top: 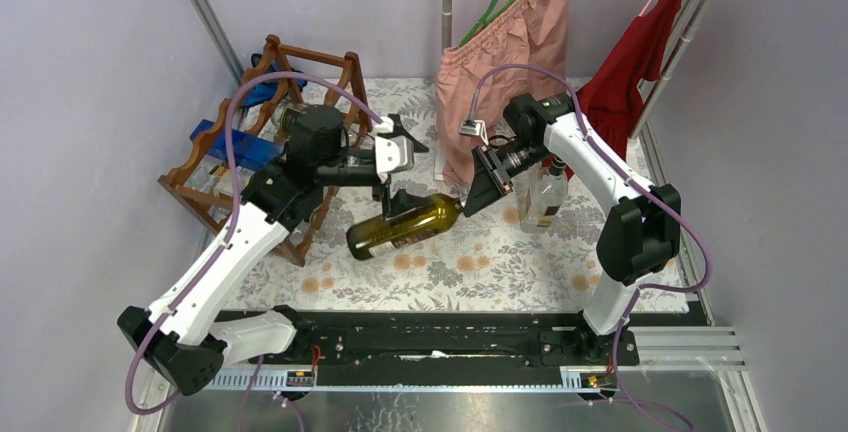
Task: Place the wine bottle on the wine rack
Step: Pick up the wine bottle from the center of the board, then place the wine bottle in the wine rack.
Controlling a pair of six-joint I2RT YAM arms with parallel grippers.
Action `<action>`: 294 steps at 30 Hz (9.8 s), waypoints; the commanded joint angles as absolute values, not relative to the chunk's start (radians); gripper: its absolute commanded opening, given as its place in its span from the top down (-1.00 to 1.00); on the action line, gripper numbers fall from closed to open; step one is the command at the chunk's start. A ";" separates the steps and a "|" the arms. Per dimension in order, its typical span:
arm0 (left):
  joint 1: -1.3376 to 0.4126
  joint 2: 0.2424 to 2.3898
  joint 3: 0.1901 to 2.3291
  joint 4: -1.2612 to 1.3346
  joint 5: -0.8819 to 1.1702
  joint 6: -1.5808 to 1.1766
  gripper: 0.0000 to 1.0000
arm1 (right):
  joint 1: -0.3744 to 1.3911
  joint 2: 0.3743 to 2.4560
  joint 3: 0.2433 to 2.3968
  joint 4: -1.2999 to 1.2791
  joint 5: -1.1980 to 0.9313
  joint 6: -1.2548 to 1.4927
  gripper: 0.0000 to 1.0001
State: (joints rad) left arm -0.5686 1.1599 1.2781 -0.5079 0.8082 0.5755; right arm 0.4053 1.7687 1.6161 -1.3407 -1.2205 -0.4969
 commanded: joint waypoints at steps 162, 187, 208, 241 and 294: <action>-0.784 1.275 1.163 -0.588 0.263 0.676 -0.97 | 0.453 1.836 1.567 -1.476 -1.198 -0.603 1.00; -0.784 1.322 2.049 -0.592 0.008 -0.048 -0.97 | 0.399 1.735 1.759 -1.372 -1.358 -0.526 1.00; -0.784 1.281 2.143 -0.500 -0.222 -0.266 -0.91 | 0.516 1.741 1.778 -0.332 -1.301 0.536 1.00; -0.784 1.235 2.080 -0.479 -0.258 -0.142 -0.98 | 0.795 2.128 2.198 0.108 -1.123 0.929 1.00; -0.784 1.083 1.946 -0.552 -0.297 -0.051 -0.98 | 0.987 2.391 2.438 0.252 -0.890 1.118 1.00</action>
